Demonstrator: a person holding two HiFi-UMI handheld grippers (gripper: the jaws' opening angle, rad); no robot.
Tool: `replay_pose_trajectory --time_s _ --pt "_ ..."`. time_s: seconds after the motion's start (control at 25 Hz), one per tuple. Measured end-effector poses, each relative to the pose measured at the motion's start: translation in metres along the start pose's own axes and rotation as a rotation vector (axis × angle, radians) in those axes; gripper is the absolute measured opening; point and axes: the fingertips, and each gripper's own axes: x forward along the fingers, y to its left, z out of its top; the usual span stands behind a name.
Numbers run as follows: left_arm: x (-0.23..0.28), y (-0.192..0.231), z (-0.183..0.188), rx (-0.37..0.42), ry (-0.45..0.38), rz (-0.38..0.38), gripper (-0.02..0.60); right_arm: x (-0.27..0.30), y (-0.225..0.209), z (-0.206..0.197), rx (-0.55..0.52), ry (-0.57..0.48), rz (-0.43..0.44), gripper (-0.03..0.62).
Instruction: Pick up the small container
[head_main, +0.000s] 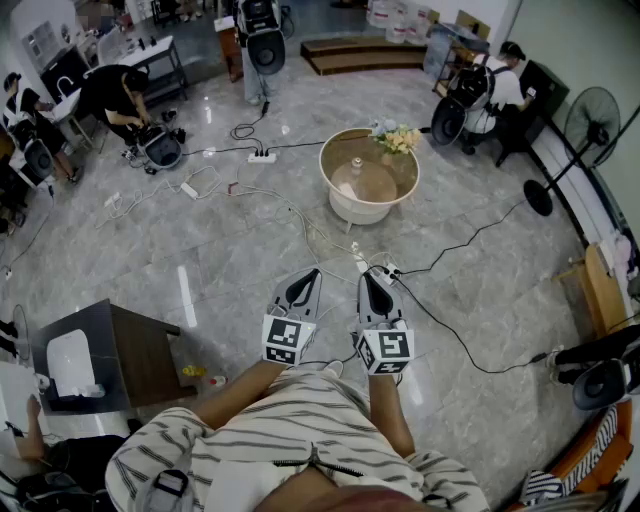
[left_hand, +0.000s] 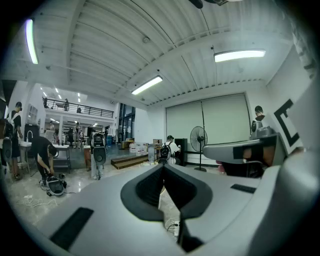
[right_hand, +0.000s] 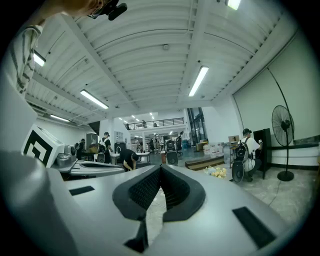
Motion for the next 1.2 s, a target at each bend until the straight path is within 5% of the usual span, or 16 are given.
replay_pose_trajectory --time_s 0.36,0.64,1.2 --pt "0.027 -0.032 0.005 0.012 0.007 -0.005 -0.002 -0.008 -0.045 -0.009 0.160 0.001 0.061 0.009" --pt "0.046 -0.031 -0.001 0.001 0.022 0.008 -0.002 0.000 -0.069 -0.016 0.152 0.011 0.029 0.009" --pt "0.176 0.039 -0.022 -0.078 0.046 0.023 -0.002 0.118 -0.144 -0.031 0.131 0.086 -0.007 0.009"
